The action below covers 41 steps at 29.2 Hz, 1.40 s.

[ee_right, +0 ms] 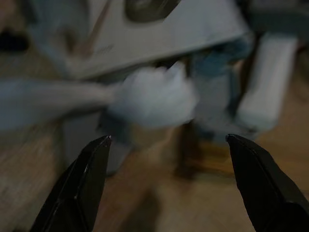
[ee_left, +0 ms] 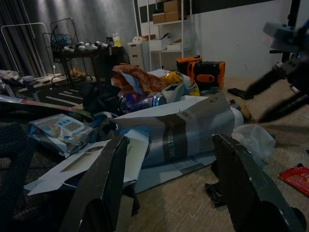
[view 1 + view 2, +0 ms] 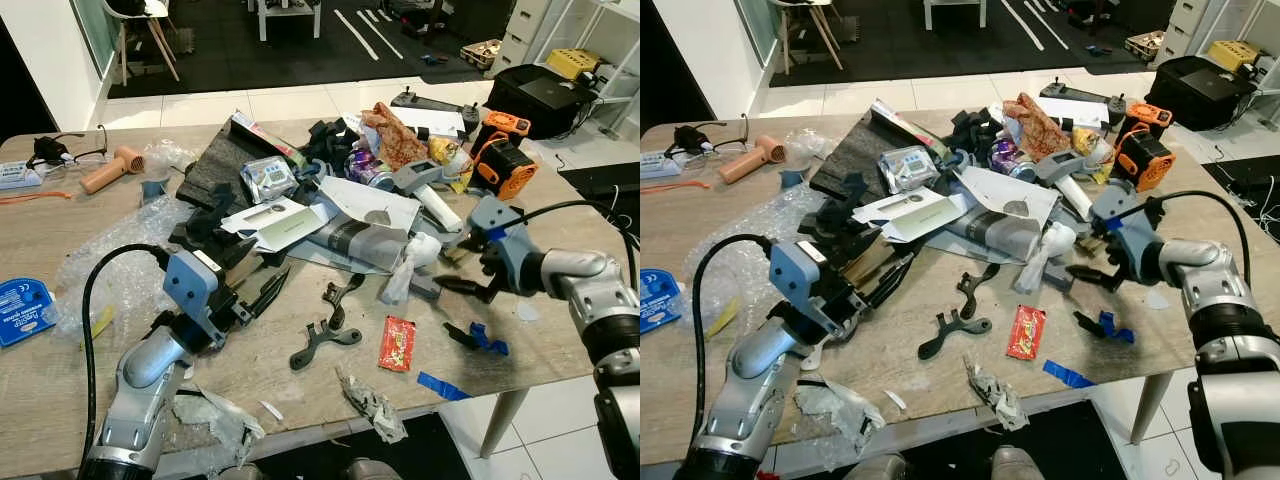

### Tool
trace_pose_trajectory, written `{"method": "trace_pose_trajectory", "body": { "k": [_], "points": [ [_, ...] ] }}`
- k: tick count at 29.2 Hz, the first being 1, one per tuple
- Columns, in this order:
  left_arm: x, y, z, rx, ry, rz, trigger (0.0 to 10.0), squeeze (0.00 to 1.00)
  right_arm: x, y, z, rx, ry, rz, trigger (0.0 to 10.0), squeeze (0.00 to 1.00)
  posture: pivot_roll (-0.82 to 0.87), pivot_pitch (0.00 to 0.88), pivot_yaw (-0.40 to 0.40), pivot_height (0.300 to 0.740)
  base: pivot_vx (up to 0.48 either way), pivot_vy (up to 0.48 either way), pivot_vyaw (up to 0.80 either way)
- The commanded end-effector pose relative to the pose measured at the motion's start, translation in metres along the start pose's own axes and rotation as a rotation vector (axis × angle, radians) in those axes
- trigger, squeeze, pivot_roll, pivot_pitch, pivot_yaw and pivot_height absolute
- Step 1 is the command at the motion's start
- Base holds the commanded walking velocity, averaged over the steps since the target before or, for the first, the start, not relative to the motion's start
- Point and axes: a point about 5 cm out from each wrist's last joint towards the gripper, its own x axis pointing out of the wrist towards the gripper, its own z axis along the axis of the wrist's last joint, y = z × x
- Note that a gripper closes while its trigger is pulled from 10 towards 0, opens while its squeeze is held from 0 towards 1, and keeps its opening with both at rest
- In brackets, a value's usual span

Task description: Picking trash to rubbish bin

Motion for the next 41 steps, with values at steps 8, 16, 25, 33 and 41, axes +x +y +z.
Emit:
{"method": "trace_pose_trajectory", "body": {
  "k": [8,16,25,33,41],
  "points": [
    [0.000,-0.001,0.001,0.002,-0.002,-0.009,10.0,0.00,0.008,-0.004,0.014,0.123,-0.186,-0.098,10.0,0.00,-0.04,0.000,-0.021,0.740,0.000,0.000,0.00],
    [-0.005,0.001,0.005,0.021,0.011,-0.004,10.0,0.00,0.029,0.009,0.019,0.242,-0.284,-0.138,10.0,0.00,0.00,0.000,-0.002,0.740,0.000,0.000,0.00],
    [-0.011,0.001,0.008,0.013,0.020,-0.004,10.0,0.00,0.047,0.025,0.009,0.255,-0.185,-0.174,10.0,0.00,0.01,0.000,0.015,0.740,0.000,0.000,0.00],
    [-0.012,0.001,0.007,0.003,0.024,-0.005,10.0,0.00,0.045,0.033,-0.015,0.255,-0.016,-0.092,10.0,0.00,0.00,0.000,0.012,0.740,0.000,0.000,0.00],
    [-0.010,0.000,0.005,-0.006,0.021,-0.005,10.0,0.00,0.043,0.033,-0.019,0.240,0.037,-0.085,10.0,0.00,-0.01,0.000,0.005,0.740,0.000,0.000,0.00]
  ]
}}
